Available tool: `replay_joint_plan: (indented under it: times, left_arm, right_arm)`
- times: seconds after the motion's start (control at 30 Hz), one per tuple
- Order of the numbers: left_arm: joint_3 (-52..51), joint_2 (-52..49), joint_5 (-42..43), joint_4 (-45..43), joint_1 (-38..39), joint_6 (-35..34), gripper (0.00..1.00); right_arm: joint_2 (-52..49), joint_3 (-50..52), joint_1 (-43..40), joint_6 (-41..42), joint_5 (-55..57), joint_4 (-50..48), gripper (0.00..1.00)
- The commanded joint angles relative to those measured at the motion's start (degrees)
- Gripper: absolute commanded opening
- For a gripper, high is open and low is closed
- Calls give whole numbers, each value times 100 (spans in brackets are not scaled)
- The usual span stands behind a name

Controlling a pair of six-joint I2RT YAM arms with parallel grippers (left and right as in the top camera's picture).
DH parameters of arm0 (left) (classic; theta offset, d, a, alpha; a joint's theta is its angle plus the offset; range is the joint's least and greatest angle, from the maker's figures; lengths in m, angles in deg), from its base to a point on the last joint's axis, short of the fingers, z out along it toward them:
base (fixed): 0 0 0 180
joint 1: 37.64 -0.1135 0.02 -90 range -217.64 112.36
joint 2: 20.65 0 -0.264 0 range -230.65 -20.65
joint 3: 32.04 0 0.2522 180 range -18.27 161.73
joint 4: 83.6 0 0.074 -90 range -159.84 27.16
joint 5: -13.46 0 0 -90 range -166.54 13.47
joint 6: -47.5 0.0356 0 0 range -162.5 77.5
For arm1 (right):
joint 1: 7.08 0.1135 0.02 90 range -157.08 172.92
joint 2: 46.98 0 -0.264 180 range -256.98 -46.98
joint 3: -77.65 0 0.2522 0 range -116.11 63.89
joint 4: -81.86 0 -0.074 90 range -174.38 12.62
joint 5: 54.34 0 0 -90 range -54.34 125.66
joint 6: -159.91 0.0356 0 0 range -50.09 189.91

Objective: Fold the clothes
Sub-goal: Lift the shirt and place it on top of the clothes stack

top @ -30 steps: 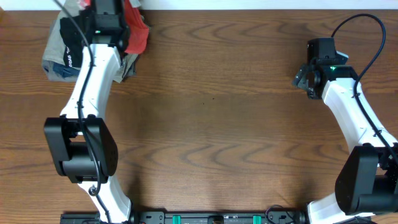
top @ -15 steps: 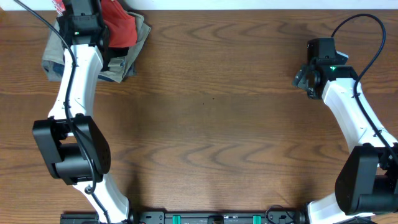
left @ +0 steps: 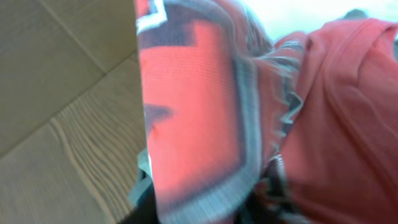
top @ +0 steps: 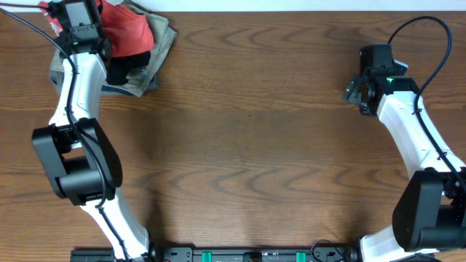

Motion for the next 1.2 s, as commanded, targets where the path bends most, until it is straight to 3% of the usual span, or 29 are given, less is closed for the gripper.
replay_joint_plan:
  times: [0.0, 0.07, 0.17, 0.37, 0.53, 0.6, 0.77, 0.87, 0.97, 1.1, 1.17]
  left_arm:
    - [-9, -11, -146, 26, -72, -131, 59]
    - [-7, 52, -149, 26, -52, -127, 84]
    - [-7, 264, -149, 28, 11, -129, 98]
    - [-7, 743, -122, -179, 195, -133, 98]
    - [-7, 756, 549, -186, 306, -133, 99]
    - [-9, 673, 820, -181, 304, -131, 92]
    - [-9, 321, 846, -9, 293, -131, 57]
    - [-9, 87, 938, 306, 293, -131, 48]
    - [-9, -144, 1134, 518, 293, -131, 49]
    - [-7, -166, 1158, 717, 308, -131, 76]
    - [-7, 7, 1156, 811, 352, -131, 83]
  right_arm:
    - [-11, 4, 11, -79, 109, 0, 99]
    - [-11, 4, 11, -79, 109, 2, 99]
    - [-11, 4, 11, -76, 109, 2, 99]
    - [-11, 4, 11, -79, 109, 2, 99]
    - [-11, 4, 11, -76, 109, 2, 99]
    - [-11, 4, 11, -79, 109, 2, 99]
    - [-11, 4, 11, -79, 109, 2, 99]
    - [-11, 4, 11, -79, 109, 2, 99]
    - [-11, 4, 11, -79, 109, 2, 99]
    - [-11, 4, 11, -79, 109, 2, 99]
    - [-11, 4, 11, -79, 109, 2, 99]
